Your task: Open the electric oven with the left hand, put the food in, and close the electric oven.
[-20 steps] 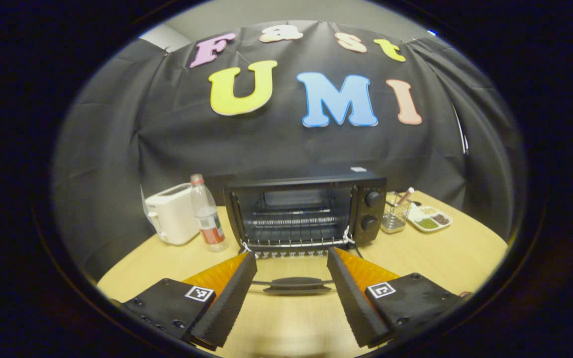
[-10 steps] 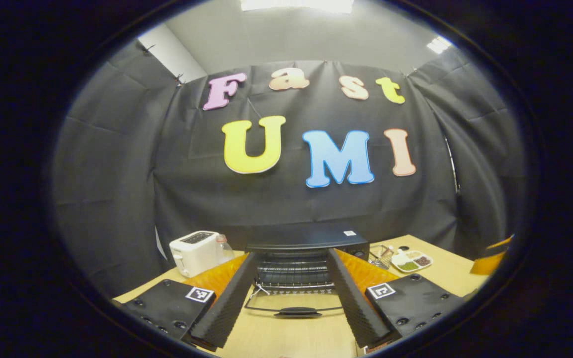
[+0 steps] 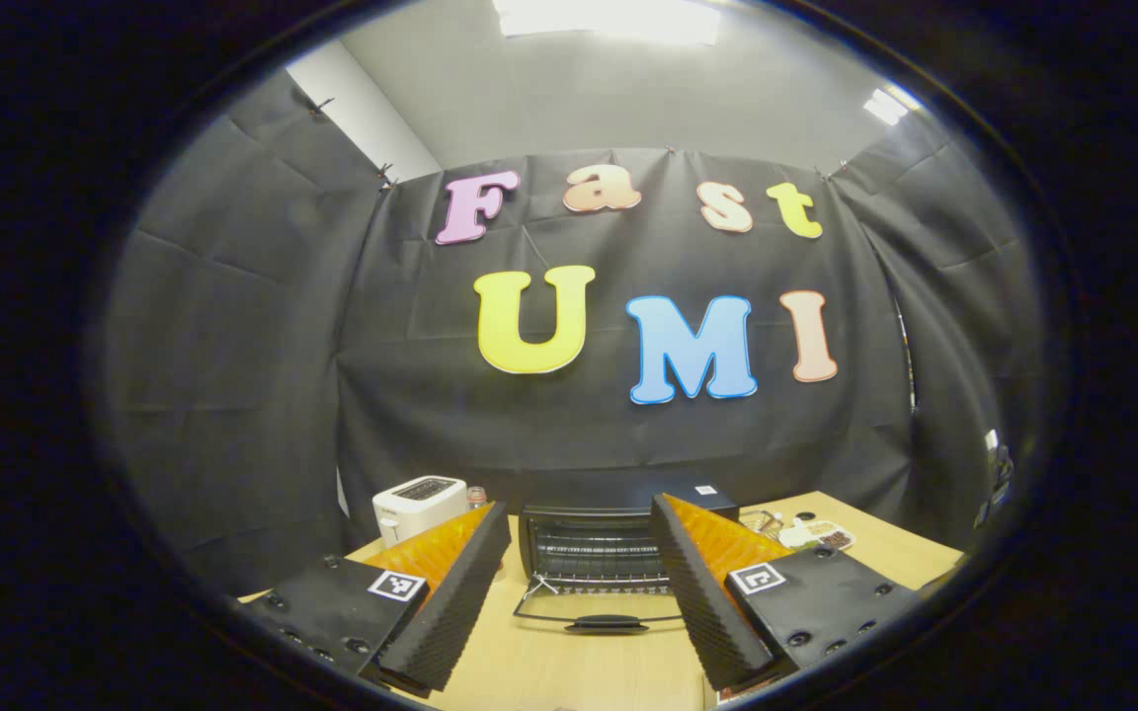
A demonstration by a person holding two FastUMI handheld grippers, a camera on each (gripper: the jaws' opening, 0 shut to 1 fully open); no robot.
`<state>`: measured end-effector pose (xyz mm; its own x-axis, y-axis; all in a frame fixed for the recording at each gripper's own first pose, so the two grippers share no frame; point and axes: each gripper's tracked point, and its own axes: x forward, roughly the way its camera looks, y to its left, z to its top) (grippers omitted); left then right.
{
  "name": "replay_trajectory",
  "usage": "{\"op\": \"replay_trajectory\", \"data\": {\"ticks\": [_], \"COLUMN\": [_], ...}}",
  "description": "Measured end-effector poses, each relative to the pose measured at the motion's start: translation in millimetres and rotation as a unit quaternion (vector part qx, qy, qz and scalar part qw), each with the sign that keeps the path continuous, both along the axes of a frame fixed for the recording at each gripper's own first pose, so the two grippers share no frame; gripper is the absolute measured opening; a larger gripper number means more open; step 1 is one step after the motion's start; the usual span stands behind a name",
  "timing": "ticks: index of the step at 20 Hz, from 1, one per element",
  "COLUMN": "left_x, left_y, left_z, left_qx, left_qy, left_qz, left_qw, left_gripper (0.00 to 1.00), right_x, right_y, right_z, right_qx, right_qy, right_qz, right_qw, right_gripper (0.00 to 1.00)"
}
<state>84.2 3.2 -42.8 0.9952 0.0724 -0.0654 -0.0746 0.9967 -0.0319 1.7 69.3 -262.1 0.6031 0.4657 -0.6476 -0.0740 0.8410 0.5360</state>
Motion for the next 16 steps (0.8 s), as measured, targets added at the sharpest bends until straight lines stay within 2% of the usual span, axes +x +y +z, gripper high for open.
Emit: {"op": "replay_trajectory", "data": {"ticks": [5, 8, 10, 11, 13, 14, 16], "left_x": [-0.6, -2.1, -3.3, -3.7, -5.5, -5.0, -9.3], "left_y": [1.3, 7.0, 11.1, 14.0, 19.9, 22.7, 25.8], "left_z": [1.2, 1.2, -0.9, -2.3, -7.5, -9.6, -11.6], "left_qx": [-0.01, -0.006, -0.006, -0.007, -0.009, -0.01, -0.01], "left_qy": [0.002, 0.001, 0.006, 0.008, 0.014, 0.015, 0.018], "left_qz": [0.001, 0.006, 0.01, 0.013, 0.019, 0.022, 0.026], "left_qw": [1.0, 1.0, 1.0, 1.0, 1.0, 1.0, 0.999], "left_gripper": [1.0, 1.0, 1.0, 1.0, 1.0, 1.0, 1.0], "right_x": [-11.5, -15.4, -18.0, -14.7, -14.1, -17.0, -18.6], "right_y": [14.2, 23.4, 28.0, 28.5, 28.0, 30.9, 36.3], "right_z": [-27.1, -41.8, -45.6, -51.7, -52.2, -50.5, -48.5], "right_qx": [0.065, 0.098, 0.116, 0.114, 0.125, 0.13, 0.128], "right_qy": [0.078, 0.117, 0.136, 0.143, 0.155, 0.159, 0.155], "right_qz": [-0.01, -0.028, -0.029, -0.042, -0.051, -0.047, -0.03], "right_qw": [0.995, 0.988, 0.983, 0.982, 0.979, 0.977, 0.979], "right_gripper": [0.98, 0.86, 0.86, 0.77, 0.32, 0.42, 0.42]}}
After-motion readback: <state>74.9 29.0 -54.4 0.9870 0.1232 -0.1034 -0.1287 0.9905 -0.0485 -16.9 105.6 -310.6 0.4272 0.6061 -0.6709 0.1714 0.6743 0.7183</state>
